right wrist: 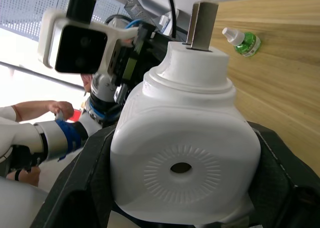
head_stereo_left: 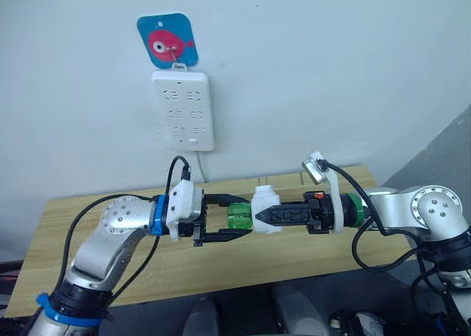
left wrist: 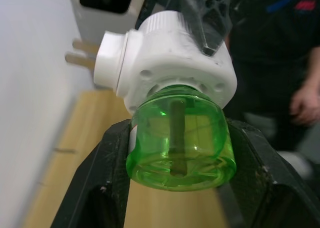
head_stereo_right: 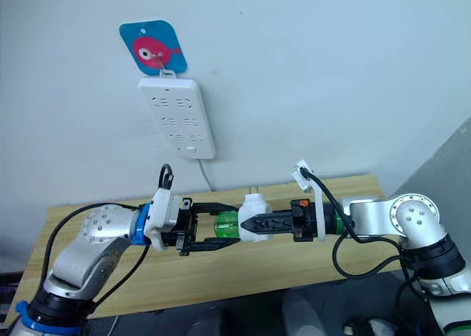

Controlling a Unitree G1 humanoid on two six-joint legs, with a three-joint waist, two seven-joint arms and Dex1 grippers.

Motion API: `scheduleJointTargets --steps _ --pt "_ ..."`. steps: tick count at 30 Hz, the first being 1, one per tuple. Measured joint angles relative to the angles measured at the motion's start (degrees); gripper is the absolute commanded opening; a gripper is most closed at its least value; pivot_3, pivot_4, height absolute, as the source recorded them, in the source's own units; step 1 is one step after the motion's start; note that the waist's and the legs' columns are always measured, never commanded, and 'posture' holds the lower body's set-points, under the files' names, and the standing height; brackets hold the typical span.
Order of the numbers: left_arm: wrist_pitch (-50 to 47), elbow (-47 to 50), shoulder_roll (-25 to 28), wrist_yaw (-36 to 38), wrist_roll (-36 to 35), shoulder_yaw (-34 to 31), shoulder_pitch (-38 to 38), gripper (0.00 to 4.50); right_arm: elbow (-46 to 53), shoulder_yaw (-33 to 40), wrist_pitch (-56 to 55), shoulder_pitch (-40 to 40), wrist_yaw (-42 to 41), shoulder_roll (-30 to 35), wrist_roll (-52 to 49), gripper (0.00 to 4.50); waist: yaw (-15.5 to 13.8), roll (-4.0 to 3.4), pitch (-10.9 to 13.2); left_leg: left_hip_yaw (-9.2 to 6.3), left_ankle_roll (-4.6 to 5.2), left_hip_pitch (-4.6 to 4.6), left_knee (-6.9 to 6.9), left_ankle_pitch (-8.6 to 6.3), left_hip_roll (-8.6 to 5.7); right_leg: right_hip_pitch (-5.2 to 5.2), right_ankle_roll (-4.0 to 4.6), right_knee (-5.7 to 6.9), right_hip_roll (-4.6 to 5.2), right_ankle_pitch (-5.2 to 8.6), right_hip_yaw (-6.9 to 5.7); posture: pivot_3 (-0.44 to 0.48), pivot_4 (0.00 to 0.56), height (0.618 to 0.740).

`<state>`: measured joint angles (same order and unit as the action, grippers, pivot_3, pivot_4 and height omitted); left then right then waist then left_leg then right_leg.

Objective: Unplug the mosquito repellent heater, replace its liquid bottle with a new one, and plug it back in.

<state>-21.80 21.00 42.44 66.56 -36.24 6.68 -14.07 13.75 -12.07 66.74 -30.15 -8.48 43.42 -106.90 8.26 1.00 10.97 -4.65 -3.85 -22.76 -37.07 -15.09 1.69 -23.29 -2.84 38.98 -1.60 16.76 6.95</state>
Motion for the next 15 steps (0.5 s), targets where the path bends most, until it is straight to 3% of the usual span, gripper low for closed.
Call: scheduleJointTargets --steps 3,9,15 --pt "-16.4 -0.4 2.9 -0.9 -8.9 0.3 -5.3 2.28 0.7 0.3 0.2 -0.5 -2.4 0.0 2.4 3.06 0.0 0.00 0.0 -0.07 0.00 -0.05 0.01 0.00 0.01 -0.05 0.00 0.01 -0.01 0.00 -0.07 -0.145 0.153 0.736" --pt "-34.3 -3.3 3.7 -2.3 -19.4 -0.4 -10.9 2.28 3.3 2.0 1.1 -0.8 -7.2 0.4 6.8 3.06 -0.1 -0.01 0.0 -0.11 -0.01 -0.11 0.01 0.00 0.01 -0.12 0.01 0.02 -0.01 0.00 -0.12 -0.150 0.150 0.736" --pt "-32.3 -3.3 3.7 -3.2 -17.6 -2.9 -8.6 4.22 3.9 3.5 1.2 -0.8 -8.9 0.7 8.9 3.06 -0.1 -0.01 0.0 -0.09 -0.02 -0.09 0.01 0.01 0.02 -0.13 0.02 0.04 0.00 -0.01 -0.08 -0.146 0.151 0.736"
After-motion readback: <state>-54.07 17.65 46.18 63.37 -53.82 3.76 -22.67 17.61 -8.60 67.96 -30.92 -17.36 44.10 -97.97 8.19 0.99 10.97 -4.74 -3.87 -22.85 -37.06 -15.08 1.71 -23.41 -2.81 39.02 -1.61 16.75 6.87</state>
